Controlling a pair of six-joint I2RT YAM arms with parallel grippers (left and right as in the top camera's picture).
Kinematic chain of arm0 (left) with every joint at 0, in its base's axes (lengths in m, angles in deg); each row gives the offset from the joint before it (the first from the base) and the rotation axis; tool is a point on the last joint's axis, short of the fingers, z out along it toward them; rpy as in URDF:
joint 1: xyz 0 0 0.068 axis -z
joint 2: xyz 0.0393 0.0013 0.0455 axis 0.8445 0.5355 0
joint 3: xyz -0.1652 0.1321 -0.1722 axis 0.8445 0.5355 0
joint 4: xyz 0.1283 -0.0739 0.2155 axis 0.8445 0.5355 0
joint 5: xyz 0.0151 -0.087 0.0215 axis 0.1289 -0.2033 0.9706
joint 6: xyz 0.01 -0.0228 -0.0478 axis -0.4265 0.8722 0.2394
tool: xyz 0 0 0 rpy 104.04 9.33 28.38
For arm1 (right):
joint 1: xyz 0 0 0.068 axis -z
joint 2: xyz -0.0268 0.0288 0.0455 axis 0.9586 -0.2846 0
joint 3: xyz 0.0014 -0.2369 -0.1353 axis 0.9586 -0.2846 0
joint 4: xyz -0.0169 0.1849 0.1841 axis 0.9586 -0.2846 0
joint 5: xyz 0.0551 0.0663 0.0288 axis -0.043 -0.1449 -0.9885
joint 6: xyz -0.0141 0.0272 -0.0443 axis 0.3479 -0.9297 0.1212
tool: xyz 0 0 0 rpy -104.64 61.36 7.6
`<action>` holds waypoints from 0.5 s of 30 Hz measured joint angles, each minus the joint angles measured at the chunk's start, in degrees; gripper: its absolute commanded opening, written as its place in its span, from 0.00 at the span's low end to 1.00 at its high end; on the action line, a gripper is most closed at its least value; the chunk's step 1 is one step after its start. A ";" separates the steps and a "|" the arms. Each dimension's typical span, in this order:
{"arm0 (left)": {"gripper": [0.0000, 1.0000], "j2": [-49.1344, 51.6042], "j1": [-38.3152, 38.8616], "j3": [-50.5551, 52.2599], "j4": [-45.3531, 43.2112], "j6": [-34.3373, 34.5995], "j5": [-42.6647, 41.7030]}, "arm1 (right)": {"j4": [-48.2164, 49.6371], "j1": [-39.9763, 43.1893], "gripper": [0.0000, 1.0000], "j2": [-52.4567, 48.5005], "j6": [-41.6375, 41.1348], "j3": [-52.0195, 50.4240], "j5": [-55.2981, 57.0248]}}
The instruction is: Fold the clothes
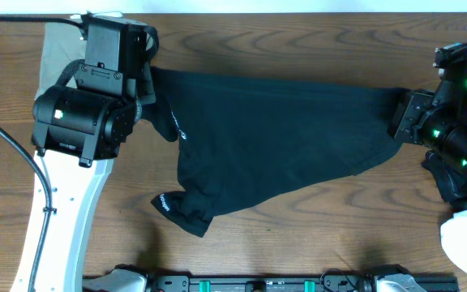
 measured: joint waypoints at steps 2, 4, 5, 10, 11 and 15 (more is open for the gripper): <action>0.06 -0.02 0.00 0.00 -2.29 -0.90 0.22 | 0.31 0.00 0.01 -0.02 0.04 0.02 0.09; 0.06 -0.17 0.00 0.00 -4.35 -1.70 1.09 | 0.35 0.00 0.01 -0.17 0.17 0.02 0.07; 0.06 -0.37 0.00 0.00 -5.27 -1.97 1.66 | 0.31 0.00 0.01 -0.42 0.28 0.02 0.07; 0.06 -2.27 0.07 -0.66 -8.17 -3.43 4.26 | 0.52 1.46 0.01 -2.51 0.72 0.02 -0.35; 0.06 -2.84 0.09 -0.76 -8.72 -3.87 4.42 | 0.68 1.92 0.01 -3.15 0.83 0.02 -0.61; 0.12 -5.01 0.11 -1.05 -10.40 -6.19 5.01 | 1.42 3.17 0.01 -4.66 1.16 0.02 -1.81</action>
